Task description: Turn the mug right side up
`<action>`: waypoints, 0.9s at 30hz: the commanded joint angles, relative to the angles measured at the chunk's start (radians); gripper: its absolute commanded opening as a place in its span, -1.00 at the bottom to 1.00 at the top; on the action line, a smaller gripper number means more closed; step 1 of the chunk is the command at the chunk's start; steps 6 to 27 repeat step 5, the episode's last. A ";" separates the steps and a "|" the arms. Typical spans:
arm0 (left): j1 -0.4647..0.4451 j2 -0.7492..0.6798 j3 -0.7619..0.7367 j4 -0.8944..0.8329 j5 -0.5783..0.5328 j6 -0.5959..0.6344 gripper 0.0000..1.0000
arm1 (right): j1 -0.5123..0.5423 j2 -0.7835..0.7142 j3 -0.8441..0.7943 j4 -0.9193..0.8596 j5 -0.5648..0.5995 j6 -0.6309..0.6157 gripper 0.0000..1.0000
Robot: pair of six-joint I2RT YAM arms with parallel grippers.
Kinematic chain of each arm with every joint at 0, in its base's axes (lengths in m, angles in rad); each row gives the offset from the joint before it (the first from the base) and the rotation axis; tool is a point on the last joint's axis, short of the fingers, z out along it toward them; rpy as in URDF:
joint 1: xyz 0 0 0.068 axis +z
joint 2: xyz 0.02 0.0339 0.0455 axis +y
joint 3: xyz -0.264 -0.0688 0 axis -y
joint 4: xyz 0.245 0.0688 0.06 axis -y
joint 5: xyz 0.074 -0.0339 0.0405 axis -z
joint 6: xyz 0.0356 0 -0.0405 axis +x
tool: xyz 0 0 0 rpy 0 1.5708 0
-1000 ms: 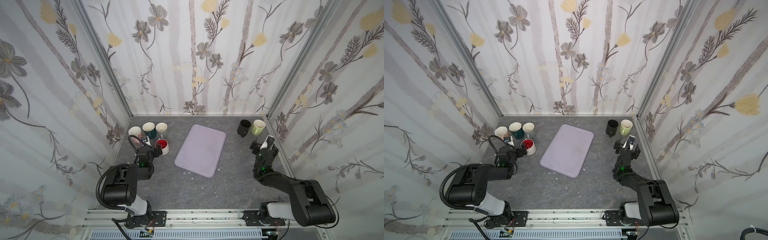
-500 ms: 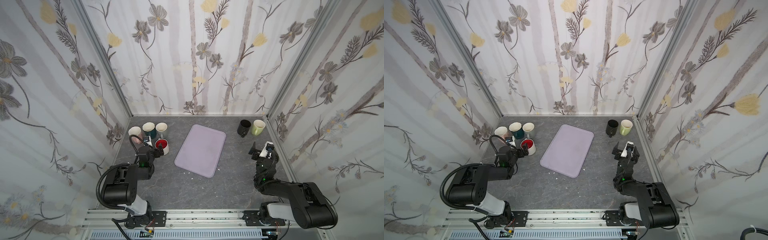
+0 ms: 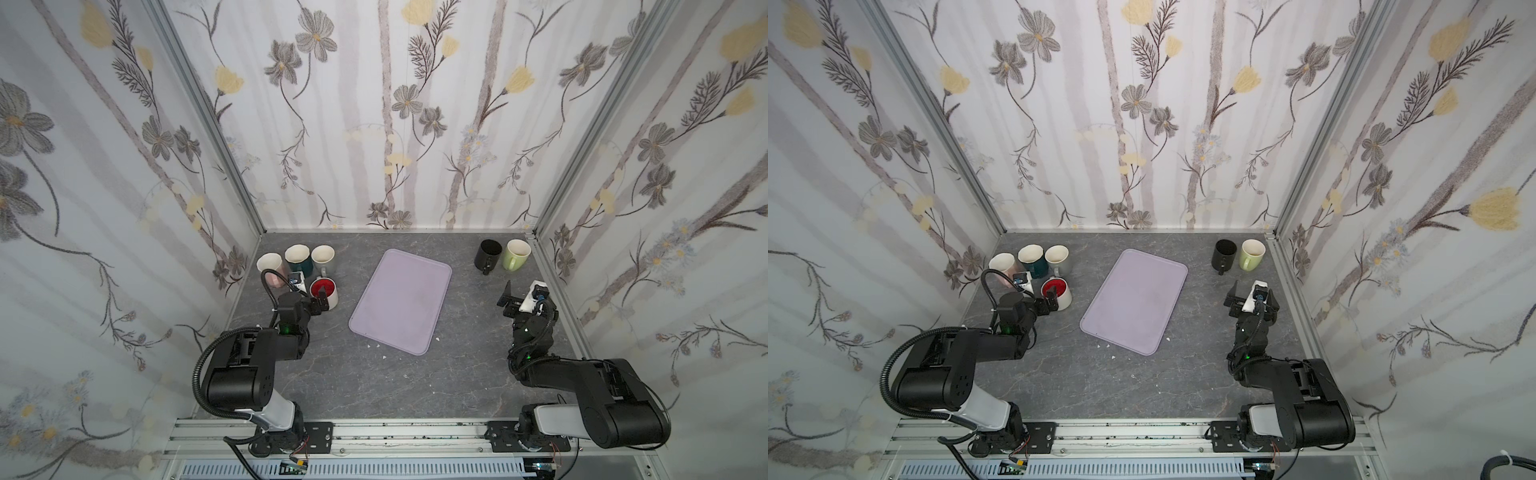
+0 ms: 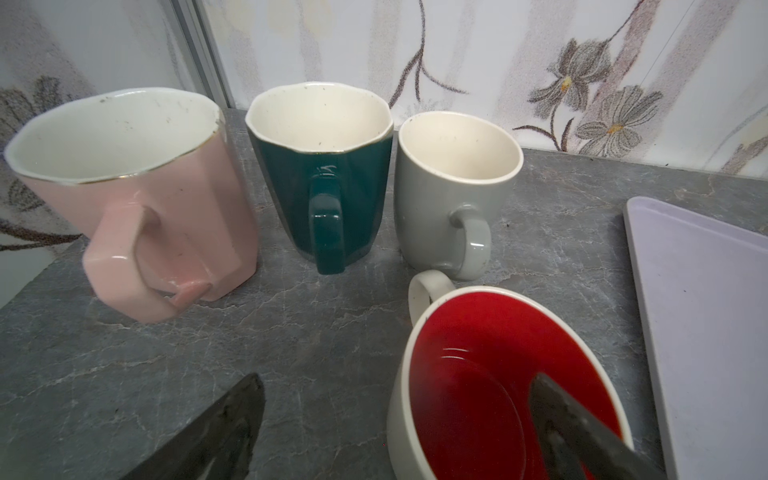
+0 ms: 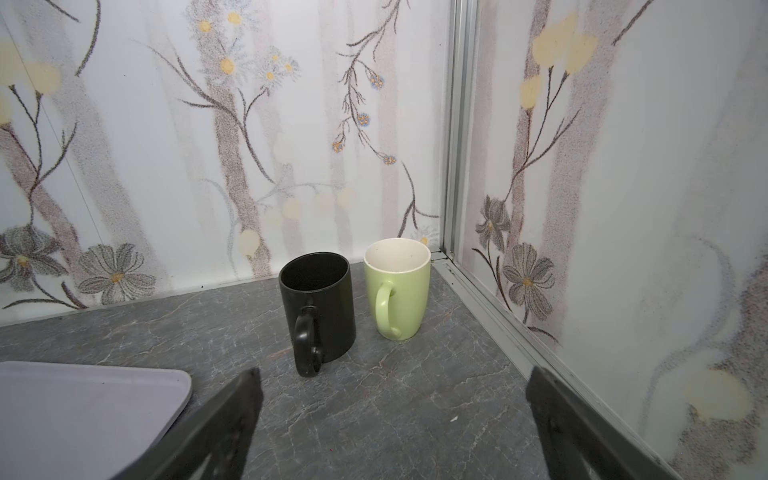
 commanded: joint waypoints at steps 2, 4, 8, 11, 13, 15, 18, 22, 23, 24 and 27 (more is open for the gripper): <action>-0.005 0.006 0.000 -0.022 -0.022 0.023 1.00 | -0.001 0.004 0.006 0.025 -0.016 -0.006 0.99; -0.005 0.005 -0.002 -0.018 -0.024 0.023 1.00 | -0.004 0.003 0.007 0.022 -0.020 -0.005 0.99; -0.005 0.004 -0.005 -0.013 -0.027 0.024 1.00 | -0.005 0.001 0.005 0.022 -0.021 -0.004 0.99; -0.005 0.004 -0.005 -0.013 -0.027 0.024 1.00 | -0.005 0.001 0.005 0.022 -0.021 -0.004 0.99; -0.005 0.004 -0.005 -0.013 -0.027 0.024 1.00 | -0.005 0.001 0.005 0.022 -0.021 -0.004 0.99; -0.005 0.004 -0.005 -0.013 -0.027 0.024 1.00 | -0.005 0.001 0.005 0.022 -0.021 -0.004 0.99; -0.005 0.004 -0.005 -0.013 -0.027 0.024 1.00 | -0.005 0.001 0.005 0.022 -0.021 -0.004 0.99; -0.005 0.004 -0.005 -0.013 -0.027 0.024 1.00 | -0.005 0.001 0.005 0.022 -0.021 -0.004 0.99; -0.005 0.004 -0.005 -0.013 -0.027 0.024 1.00 | -0.005 0.001 0.005 0.022 -0.021 -0.004 0.99; -0.005 0.004 -0.005 -0.013 -0.027 0.024 1.00 | -0.005 0.001 0.005 0.022 -0.021 -0.004 0.99; -0.005 0.004 -0.005 -0.013 -0.027 0.024 1.00 | -0.005 0.001 0.005 0.022 -0.021 -0.004 0.99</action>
